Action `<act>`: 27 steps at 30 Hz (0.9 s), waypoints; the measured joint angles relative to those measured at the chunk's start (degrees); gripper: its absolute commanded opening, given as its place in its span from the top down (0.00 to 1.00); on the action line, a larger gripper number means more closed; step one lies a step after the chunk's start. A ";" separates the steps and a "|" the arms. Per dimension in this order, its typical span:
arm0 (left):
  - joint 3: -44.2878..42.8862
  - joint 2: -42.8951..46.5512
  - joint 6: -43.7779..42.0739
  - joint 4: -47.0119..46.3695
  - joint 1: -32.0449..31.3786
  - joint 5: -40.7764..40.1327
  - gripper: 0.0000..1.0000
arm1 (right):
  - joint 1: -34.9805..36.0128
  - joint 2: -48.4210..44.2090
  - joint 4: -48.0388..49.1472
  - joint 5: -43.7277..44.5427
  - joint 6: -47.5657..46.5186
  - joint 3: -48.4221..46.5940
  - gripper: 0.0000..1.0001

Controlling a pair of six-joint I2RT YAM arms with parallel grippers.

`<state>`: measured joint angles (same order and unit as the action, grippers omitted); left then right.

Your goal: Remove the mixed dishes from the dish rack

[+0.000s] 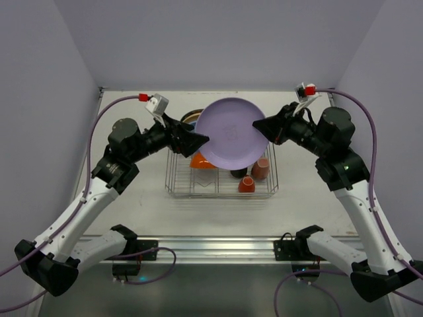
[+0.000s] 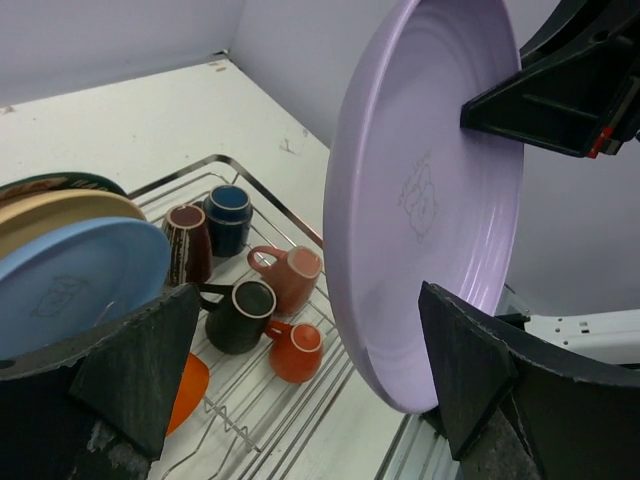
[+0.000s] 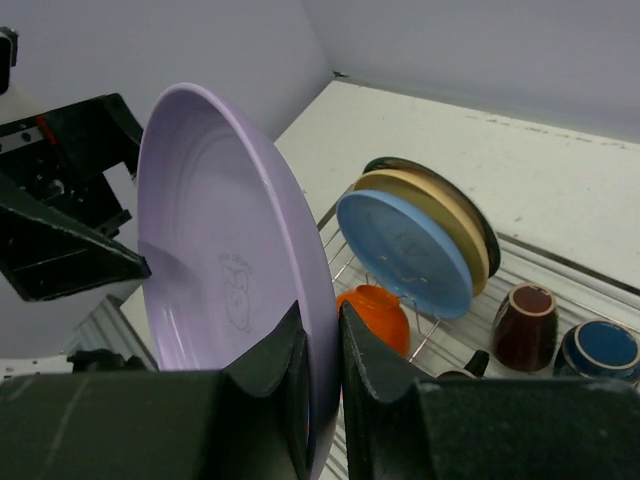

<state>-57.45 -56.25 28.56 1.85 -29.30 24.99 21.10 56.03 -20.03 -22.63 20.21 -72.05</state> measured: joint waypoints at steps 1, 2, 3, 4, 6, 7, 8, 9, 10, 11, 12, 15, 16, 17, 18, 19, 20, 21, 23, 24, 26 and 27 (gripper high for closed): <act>-0.35 -0.68 0.46 -0.46 0.00 0.79 0.10 | -0.24 -0.15 0.00 -1.18 0.50 0.31 1.00; -0.61 -1.20 0.74 -0.85 0.00 1.49 0.12 | -0.35 -0.17 0.00 -2.05 0.90 0.52 1.00; -0.83 -1.60 0.98 -1.11 0.00 2.10 0.21 | -0.50 -0.17 0.20 -2.89 1.36 0.74 1.00; -0.96 -1.88 1.38 -1.46 0.00 2.73 0.26 | -0.57 -0.17 0.35 -3.58 1.70 1.01 1.00; -1.20 -2.27 2.12 -2.19 0.00 3.93 0.50 | -0.61 -0.17 0.61 -4.76 2.38 1.49 1.00; -1.29 -2.38 2.64 -2.60 0.00 4.55 0.59 | -0.63 -0.17 1.07 -5.42 2.73 1.84 1.00; -1.29 -2.45 2.67 -2.97 0.00 4.98 0.67 | -0.61 -0.17 1.44 -5.86 3.02 2.14 1.00; -1.31 -2.47 2.80 -3.32 0.00 5.49 0.89 | -0.63 -0.17 1.73 -5.95 3.23 2.38 1.00; -1.33 -2.47 3.30 -3.63 -0.02 5.97 0.98 | -0.66 -0.15 2.01 -5.99 3.41 2.64 1.00; -1.38 -2.47 3.61 -3.76 0.00 4.74 1.00 | -0.72 -0.15 2.36 -6.84 3.34 2.93 1.00; -1.49 -2.71 3.41 -3.34 0.20 3.98 1.00 | -0.66 -0.17 2.99 -7.41 3.41 3.08 0.99; -1.51 -3.15 3.26 -3.06 0.39 2.29 1.00 | -0.50 -0.17 4.44 -7.58 4.37 3.74 0.46; -1.51 -3.13 3.30 -2.78 0.37 1.99 1.00 | -0.52 -0.17 4.92 -7.37 5.14 4.17 0.18; -1.53 -3.08 3.30 -2.27 0.42 1.42 1.00 | -0.55 -0.26 5.35 -6.78 5.46 4.63 0.01; -1.73 -2.86 3.30 -1.38 0.35 -0.04 1.00 | -0.57 -0.37 5.70 -5.84 5.90 5.22 0.01; -2.29 -2.75 3.26 0.31 0.35 -1.73 1.00 | -0.57 -0.59 6.12 -4.52 6.16 5.90 0.01; -3.08 -2.75 3.30 1.88 0.28 -4.15 1.00 | -0.70 -0.96 6.27 -3.02 6.29 6.56 0.01; -4.31 -2.89 3.37 4.04 0.22 -7.48 1.00 | -0.83 -1.44 6.29 -1.11 6.47 7.28 0.01; -7.85 -3.85 3.52 8.92 0.61 -14.53 1.00 | -0.90 -2.91 6.27 3.32 6.60 8.76 0.01; -10.05 -4.83 3.76 10.93 1.95 -17.25 1.00 | -0.92 -3.78 6.16 5.79 6.58 9.44 0.01; -13.35 -7.13 4.55 13.07 6.78 -19.17 1.00 | -0.96 -5.99 5.88 10.86 6.34 10.73 0.01; -14.86 -8.68 5.44 13.77 11.08 -18.97 1.00 | -1.05 -7.08 5.88 12.92 6.19 11.32 0.01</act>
<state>-72.31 -64.93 34.00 15.62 -18.22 6.02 20.05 48.95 -14.15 -9.72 26.39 -60.73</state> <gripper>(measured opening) 0.078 0.987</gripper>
